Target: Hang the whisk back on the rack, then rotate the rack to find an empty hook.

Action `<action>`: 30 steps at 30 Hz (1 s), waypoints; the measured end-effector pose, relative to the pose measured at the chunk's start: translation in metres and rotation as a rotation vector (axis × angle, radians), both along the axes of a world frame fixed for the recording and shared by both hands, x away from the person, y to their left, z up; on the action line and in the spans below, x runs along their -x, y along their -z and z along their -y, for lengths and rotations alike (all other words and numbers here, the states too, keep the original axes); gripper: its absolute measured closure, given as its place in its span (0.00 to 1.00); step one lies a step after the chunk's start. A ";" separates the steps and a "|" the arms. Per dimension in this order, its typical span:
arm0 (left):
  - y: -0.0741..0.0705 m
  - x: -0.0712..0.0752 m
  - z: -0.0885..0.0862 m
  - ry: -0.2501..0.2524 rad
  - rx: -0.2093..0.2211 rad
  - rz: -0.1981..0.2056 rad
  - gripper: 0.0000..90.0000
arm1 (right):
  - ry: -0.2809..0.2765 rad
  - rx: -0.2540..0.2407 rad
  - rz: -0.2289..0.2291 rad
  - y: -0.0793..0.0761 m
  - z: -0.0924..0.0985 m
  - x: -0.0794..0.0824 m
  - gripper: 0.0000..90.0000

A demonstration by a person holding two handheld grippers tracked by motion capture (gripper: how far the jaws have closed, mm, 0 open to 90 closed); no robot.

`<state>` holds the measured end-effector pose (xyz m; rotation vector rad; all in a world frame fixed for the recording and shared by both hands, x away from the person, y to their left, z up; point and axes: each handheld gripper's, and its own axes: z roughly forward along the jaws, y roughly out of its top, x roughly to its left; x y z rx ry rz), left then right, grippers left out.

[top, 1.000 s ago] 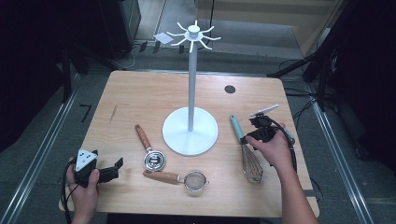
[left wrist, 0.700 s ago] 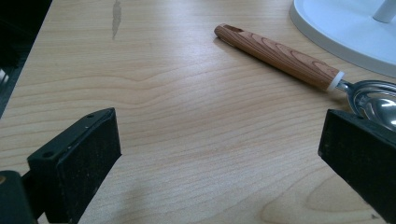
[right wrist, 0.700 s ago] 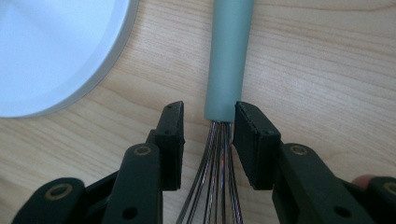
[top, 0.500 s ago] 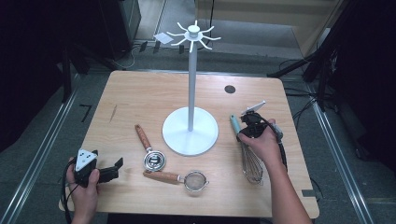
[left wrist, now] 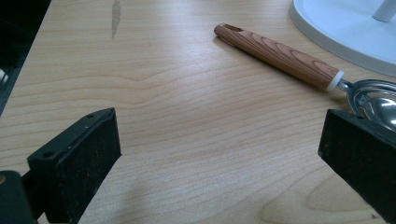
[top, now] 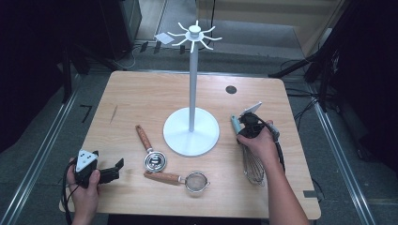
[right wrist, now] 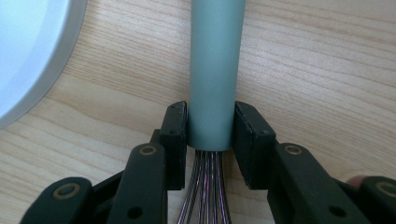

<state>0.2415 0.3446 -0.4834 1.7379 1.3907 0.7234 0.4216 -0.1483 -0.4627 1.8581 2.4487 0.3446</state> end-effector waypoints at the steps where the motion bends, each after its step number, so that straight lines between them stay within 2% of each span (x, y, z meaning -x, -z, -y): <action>1: 0.000 0.000 0.000 -0.001 0.001 0.000 0.00 | 0.000 0.003 0.004 0.000 0.000 0.000 0.77; 10: 0.000 0.000 0.000 0.001 -0.001 0.000 0.00 | 0.006 0.015 0.008 0.001 -0.003 0.000 0.76; 13: 0.000 0.000 0.000 0.002 -0.003 -0.001 0.00 | -0.009 0.023 0.016 0.001 -0.003 0.000 0.76; 21: 0.000 0.000 0.000 0.000 0.000 0.000 0.00 | -0.008 0.068 0.032 0.001 -0.008 0.002 0.79; 30: 0.000 0.000 0.000 -0.001 0.002 -0.006 0.00 | -0.007 0.015 0.065 -0.002 0.000 0.007 0.79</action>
